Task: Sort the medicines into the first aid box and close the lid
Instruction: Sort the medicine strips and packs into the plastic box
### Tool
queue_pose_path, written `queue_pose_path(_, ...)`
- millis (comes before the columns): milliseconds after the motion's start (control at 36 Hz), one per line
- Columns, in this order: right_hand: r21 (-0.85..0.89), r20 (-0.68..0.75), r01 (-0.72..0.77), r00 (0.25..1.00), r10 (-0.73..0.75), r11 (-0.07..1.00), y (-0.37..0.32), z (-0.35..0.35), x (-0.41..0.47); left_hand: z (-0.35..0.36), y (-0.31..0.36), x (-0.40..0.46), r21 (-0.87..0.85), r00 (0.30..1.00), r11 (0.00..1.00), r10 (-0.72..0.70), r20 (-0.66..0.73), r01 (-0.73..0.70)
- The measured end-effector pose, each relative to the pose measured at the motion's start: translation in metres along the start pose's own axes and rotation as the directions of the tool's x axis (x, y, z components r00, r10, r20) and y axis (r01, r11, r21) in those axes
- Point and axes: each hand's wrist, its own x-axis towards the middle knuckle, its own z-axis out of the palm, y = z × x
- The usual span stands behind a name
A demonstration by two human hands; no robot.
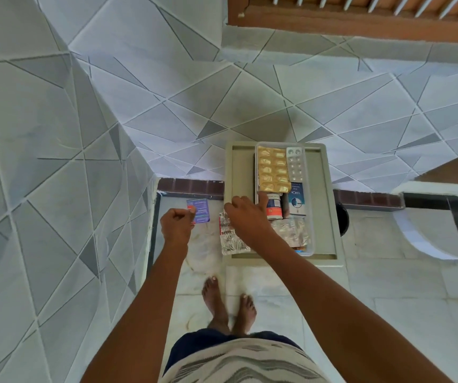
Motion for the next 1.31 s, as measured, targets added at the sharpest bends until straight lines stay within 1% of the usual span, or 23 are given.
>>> queue_pose_path(56, 0.110, -0.060, -0.027, 0.998, 0.034, 0.994, 0.000, -0.003, -0.001, -0.003, 0.008, 0.002, -0.021, 1.000, 1.000, 0.008, 0.020, -0.008)
queue_pose_path(139, 0.301, -0.160, -0.091, 0.976, 0.145, 0.949, 0.004, -0.010, -0.003, -0.004, 0.021, 0.003, -0.051, 0.998, 0.998, 0.036, 0.046, -0.033)
queue_pose_path(194, 0.418, -0.223, -0.147, 0.940, 0.258, 0.897, 0.007, -0.019, -0.006, -0.003, 0.031, 0.002, -0.072, 0.996, 0.996, 0.052, 0.076, -0.046)
queue_pose_path(250, 0.568, -0.257, -0.169, 0.893, 0.368, 0.805, 0.016, -0.029, -0.010, 0.000, 0.041, 0.000, -0.099, 0.992, 0.993, 0.073, 0.106, -0.062)
queue_pose_path(333, 0.777, -0.181, -0.187, 0.848, 0.498, 0.601, 0.033, -0.044, -0.023, 0.010, 0.054, -0.010, -0.131, 0.983, 0.988, 0.102, 0.150, -0.083)
queue_pose_path(389, 0.849, -0.140, -0.199, 0.808, 0.572, 0.489, 0.045, -0.053, -0.035, 0.019, 0.059, -0.019, -0.123, 0.976, 0.988, 0.114, 0.186, -0.092)
queue_pose_path(472, 0.881, -0.098, -0.238, 0.752, 0.651, 0.408, 0.070, -0.056, -0.054, 0.035, 0.060, -0.032, -0.084, 0.952, 0.989, 0.138, 0.272, -0.119)
queue_pose_path(583, 0.886, -0.022, -0.310, 0.714, 0.699, 0.344, 0.108, -0.049, -0.074, 0.059, 0.060, -0.055, -0.053, 0.909, 0.982, 0.190, 0.371, -0.184)
queue_pose_path(667, 0.878, 0.005, -0.343, 0.703, 0.712, 0.333, 0.130, -0.050, -0.084, 0.076, 0.058, -0.072, 0.006, 0.870, 0.960, 0.252, 0.423, -0.281)
queue_pose_path(778, 0.876, 0.034, -0.348, 0.734, 0.678, 0.334, 0.151, -0.049, -0.086, 0.091, 0.054, -0.089, 0.136, 0.829, 0.905, 0.299, 0.474, -0.404)
queue_pose_path(917, 0.852, 0.070, -0.327, 0.846, 0.529, 0.410, 0.171, -0.044, -0.079, 0.105, 0.051, -0.109, 0.273, 0.801, 0.807, 0.357, 0.480, -0.523)
queue_pose_path(1056, 0.805, 0.064, -0.286, 0.913, 0.404, 0.520, 0.176, -0.039, -0.065, 0.109, 0.051, -0.117, 0.357, 0.764, 0.713, 0.390, 0.514, -0.604)
queue_pose_path(1167, 0.814, 0.097, -0.286, 0.925, 0.366, 0.506, 0.175, -0.038, -0.056, 0.111, 0.047, -0.117, 0.423, 0.725, 0.625, 0.364, 0.585, -0.656)
queue_pose_path(1278, 0.836, 0.113, -0.274, 0.934, 0.338, 0.476, 0.173, -0.038, -0.053, 0.114, 0.044, -0.123, 0.487, 0.669, 0.483, 0.344, 0.658, -0.728)
queue_pose_path(1306, 0.839, 0.112, -0.271, 0.934, 0.338, 0.471, 0.173, -0.038, -0.053, 0.114, 0.042, -0.125, 0.514, 0.666, 0.441, 0.335, 0.667, -0.736)
